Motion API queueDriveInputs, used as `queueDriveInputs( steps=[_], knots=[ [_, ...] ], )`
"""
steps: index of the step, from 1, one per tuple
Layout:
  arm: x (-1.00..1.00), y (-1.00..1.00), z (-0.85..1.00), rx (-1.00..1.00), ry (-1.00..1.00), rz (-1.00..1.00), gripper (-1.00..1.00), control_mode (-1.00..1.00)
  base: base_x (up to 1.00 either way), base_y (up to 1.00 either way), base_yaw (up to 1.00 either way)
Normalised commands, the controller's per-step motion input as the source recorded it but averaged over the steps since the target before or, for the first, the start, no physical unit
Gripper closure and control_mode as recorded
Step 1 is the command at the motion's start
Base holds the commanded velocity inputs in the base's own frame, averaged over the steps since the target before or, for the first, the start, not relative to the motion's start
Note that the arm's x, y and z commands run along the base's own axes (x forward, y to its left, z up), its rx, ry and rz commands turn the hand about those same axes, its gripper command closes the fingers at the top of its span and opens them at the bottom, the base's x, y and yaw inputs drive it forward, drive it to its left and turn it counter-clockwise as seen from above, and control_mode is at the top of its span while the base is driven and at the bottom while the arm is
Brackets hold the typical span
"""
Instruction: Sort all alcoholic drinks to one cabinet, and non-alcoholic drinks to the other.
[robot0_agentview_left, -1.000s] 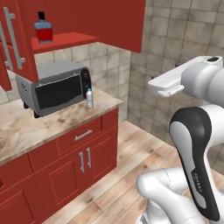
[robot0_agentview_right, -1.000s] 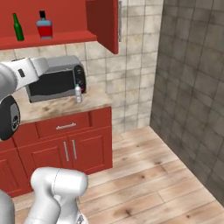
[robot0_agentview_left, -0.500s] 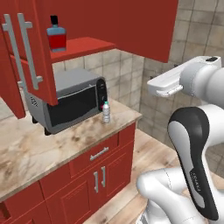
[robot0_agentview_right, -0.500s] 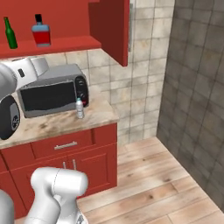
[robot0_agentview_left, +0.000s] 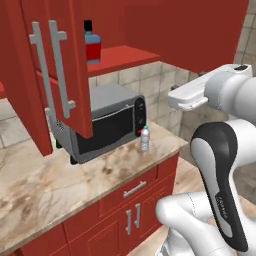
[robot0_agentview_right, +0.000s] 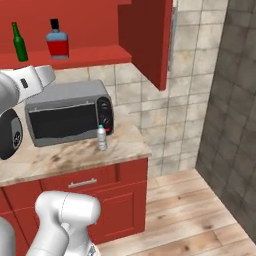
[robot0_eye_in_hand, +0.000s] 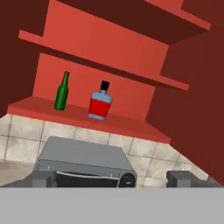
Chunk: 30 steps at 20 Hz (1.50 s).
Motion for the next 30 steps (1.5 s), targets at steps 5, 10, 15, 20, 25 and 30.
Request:
queueDriveInputs(
  steps=[5,10,15,20,25,30],
  knots=[
    [0.0,0.0,0.0,0.0,0.0,0.0,-1.0,1.0,0.52,-0.26,0.31],
    [0.0,0.0,0.0,0.0,0.0,0.0,-1.0,1.0,0.42,-0.34,0.32],
    [0.0,0.0,0.0,0.0,0.0,0.0,-1.0,1.0,0.48,-0.23,0.29],
    [0.0,0.0,0.0,0.0,0.0,0.0,-1.0,1.0,0.58,-0.1,0.27],
    [0.0,0.0,0.0,0.0,0.0,0.0,-1.0,1.0,0.47,-0.09,0.23],
    [0.0,0.0,0.0,0.0,0.0,0.0,-1.0,1.0,0.39,-0.02,0.13]
  ],
)
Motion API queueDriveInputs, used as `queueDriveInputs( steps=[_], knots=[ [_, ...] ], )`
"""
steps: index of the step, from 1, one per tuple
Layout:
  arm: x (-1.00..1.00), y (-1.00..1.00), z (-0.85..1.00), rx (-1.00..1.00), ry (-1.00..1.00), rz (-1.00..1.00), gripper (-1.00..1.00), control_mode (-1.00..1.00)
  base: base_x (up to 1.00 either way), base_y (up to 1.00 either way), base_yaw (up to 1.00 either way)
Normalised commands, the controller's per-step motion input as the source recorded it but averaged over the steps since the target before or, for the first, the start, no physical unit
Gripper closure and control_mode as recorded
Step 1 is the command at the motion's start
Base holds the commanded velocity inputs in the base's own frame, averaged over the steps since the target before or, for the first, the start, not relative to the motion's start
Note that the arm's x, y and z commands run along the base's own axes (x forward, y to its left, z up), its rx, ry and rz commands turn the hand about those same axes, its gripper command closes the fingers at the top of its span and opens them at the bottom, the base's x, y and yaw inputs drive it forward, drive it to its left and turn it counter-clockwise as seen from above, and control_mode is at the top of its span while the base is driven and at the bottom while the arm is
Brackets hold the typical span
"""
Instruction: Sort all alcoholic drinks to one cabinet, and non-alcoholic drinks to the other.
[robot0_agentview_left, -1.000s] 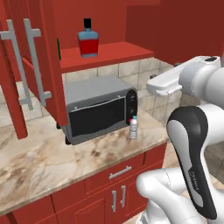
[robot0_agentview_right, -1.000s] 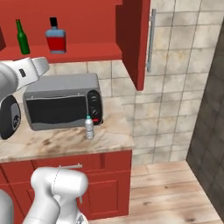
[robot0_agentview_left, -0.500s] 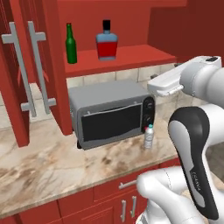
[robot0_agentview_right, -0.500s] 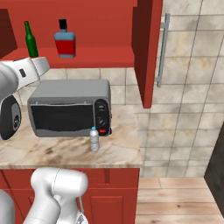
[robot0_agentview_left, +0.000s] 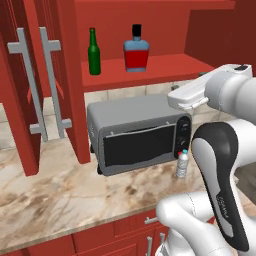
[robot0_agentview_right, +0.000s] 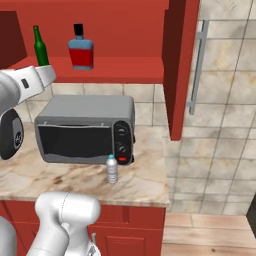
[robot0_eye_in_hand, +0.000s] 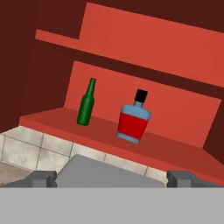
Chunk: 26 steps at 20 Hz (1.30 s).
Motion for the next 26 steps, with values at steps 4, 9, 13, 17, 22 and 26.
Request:
queueDriveInputs(
  steps=[4,9,13,17,22,26],
  knots=[
    [0.0,0.0,0.0,0.0,0.0,0.0,-1.0,1.0,0.21,0.0,0.07],
    [-0.02,-0.04,-0.01,0.0,0.0,0.0,-1.0,-1.0,0.0,-0.05,0.0],
    [-0.17,-0.28,-0.04,0.03,0.0,0.0,-1.0,-1.0,0.0,0.0,0.0],
    [-0.18,-0.33,-0.1,0.04,0.0,0.0,-1.0,-1.0,0.0,0.0,0.0],
    [-0.21,-0.19,-0.24,0.02,0.01,0.0,-1.0,-1.0,0.0,0.0,0.0],
    [-0.21,-0.15,-0.29,0.02,0.01,0.01,-1.0,-1.0,0.0,0.0,0.0]
  ],
)
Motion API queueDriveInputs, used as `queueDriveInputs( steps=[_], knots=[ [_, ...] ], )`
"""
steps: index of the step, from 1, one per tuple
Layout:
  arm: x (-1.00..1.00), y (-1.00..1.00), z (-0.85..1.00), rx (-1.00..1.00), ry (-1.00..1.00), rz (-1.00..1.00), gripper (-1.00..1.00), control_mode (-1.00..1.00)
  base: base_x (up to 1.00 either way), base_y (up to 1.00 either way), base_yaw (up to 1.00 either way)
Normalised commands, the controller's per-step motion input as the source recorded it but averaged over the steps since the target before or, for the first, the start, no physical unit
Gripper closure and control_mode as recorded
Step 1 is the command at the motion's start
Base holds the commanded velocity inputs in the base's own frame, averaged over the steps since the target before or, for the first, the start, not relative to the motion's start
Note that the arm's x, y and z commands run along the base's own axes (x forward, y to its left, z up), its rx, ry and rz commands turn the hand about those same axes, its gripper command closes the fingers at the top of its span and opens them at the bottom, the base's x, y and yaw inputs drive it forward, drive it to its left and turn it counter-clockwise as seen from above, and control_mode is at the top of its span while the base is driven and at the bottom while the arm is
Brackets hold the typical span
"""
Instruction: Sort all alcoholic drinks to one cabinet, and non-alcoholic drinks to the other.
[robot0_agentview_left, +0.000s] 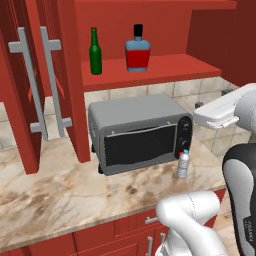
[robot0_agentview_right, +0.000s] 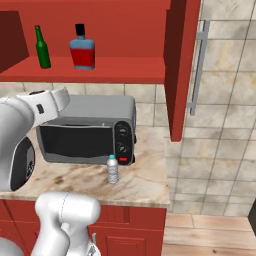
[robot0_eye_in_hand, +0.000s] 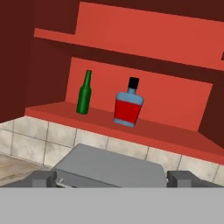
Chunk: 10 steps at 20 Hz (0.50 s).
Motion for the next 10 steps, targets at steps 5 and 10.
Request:
queueDriveInputs(
  steps=[5,10],
  knots=[
    [-0.24,-0.35,-0.2,0.06,0.0,0.03,-1.0,-1.0,0.0,0.0,0.0],
    [-0.16,-0.33,-0.28,0.03,0.0,0.03,-1.0,-1.0,0.0,0.0,0.0]
  ],
)
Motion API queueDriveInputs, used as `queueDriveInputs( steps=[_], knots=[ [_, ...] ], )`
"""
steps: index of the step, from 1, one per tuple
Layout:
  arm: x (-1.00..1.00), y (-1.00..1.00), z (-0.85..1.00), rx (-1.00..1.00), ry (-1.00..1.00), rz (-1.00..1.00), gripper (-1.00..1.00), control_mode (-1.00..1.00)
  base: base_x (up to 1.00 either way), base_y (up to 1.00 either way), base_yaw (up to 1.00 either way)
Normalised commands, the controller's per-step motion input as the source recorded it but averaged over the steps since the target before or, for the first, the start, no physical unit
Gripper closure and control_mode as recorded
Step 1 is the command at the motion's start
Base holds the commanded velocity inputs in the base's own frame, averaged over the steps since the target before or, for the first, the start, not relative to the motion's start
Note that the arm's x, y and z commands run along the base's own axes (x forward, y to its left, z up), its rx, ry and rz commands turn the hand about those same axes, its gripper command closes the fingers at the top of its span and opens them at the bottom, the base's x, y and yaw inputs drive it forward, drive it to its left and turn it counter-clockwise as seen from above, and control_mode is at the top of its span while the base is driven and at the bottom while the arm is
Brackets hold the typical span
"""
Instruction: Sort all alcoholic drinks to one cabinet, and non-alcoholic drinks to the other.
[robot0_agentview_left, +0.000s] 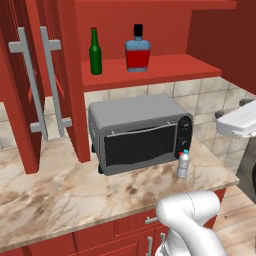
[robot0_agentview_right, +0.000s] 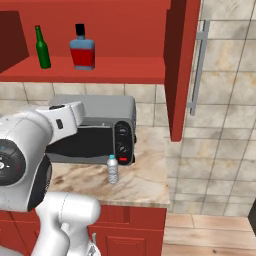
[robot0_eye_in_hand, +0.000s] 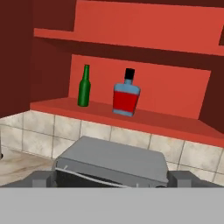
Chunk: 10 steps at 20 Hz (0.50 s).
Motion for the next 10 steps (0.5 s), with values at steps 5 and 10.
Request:
queueDriveInputs(
  steps=[5,10],
  knots=[
    [0.0,-0.07,-0.43,0.0,0.04,0.06,-1.0,-1.0,0.0,0.0,0.0],
    [0.0,-0.02,-0.41,0.02,0.0,0.06,-1.0,-1.0,0.0,0.0,0.0]
  ],
)
